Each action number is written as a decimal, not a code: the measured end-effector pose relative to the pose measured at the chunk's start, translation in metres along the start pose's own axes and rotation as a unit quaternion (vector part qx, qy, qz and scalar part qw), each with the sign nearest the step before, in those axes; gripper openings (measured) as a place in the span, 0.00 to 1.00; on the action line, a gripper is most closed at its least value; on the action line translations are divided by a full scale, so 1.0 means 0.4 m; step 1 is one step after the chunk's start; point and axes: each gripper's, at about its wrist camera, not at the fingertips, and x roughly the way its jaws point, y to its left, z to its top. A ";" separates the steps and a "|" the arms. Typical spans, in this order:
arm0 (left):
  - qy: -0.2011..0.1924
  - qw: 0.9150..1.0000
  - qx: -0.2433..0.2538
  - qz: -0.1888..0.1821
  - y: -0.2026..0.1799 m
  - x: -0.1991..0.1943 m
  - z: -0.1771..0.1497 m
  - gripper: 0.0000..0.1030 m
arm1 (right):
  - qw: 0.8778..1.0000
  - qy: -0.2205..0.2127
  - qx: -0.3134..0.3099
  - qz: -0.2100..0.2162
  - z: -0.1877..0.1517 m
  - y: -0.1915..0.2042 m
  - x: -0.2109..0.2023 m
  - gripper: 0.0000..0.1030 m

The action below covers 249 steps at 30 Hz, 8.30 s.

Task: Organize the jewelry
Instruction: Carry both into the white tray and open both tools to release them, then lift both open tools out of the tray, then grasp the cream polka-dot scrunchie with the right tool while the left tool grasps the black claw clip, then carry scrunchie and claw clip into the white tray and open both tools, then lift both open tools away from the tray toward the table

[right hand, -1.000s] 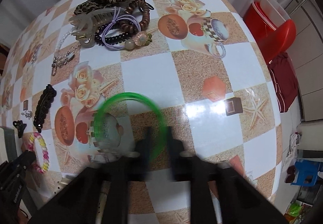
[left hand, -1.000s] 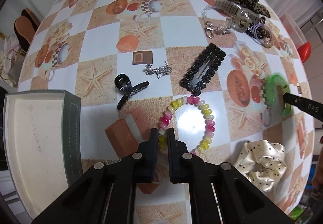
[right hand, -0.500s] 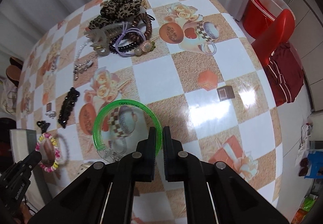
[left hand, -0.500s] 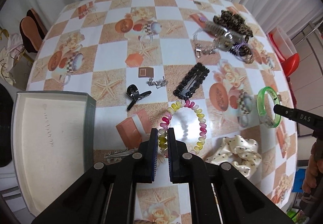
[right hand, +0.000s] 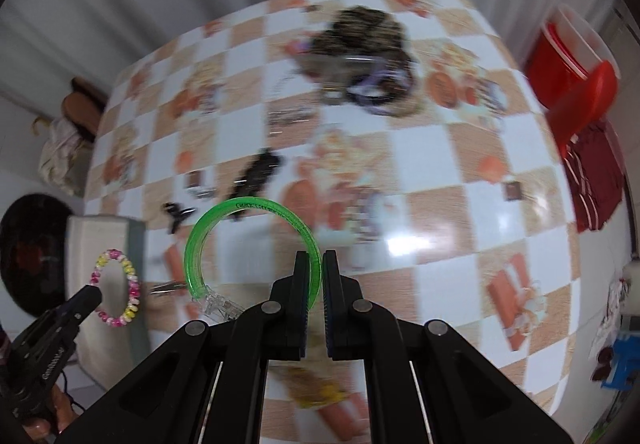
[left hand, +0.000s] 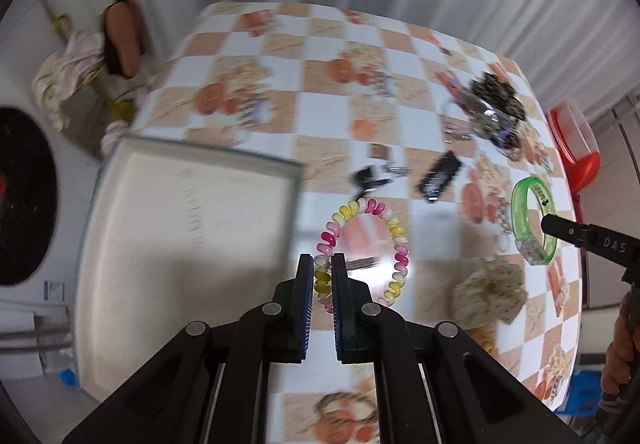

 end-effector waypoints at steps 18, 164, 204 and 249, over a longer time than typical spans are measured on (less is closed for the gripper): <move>0.027 0.990 -0.119 0.068 0.371 0.041 -0.129 0.13 | 0.984 0.041 -0.161 0.062 -0.033 0.533 0.155 0.06; 0.021 0.996 0.091 -0.008 -0.156 0.097 0.056 0.42 | 0.998 0.034 0.050 0.036 -0.116 -0.076 0.080 0.19; 0.062 0.990 -0.067 0.103 0.412 0.021 -0.238 0.42 | 0.959 0.146 -0.212 0.122 -0.315 0.604 0.160 0.19; 0.041 0.993 0.002 0.114 0.285 -0.019 -0.182 1.00 | 0.983 0.096 -0.129 0.093 -0.225 0.437 0.094 0.85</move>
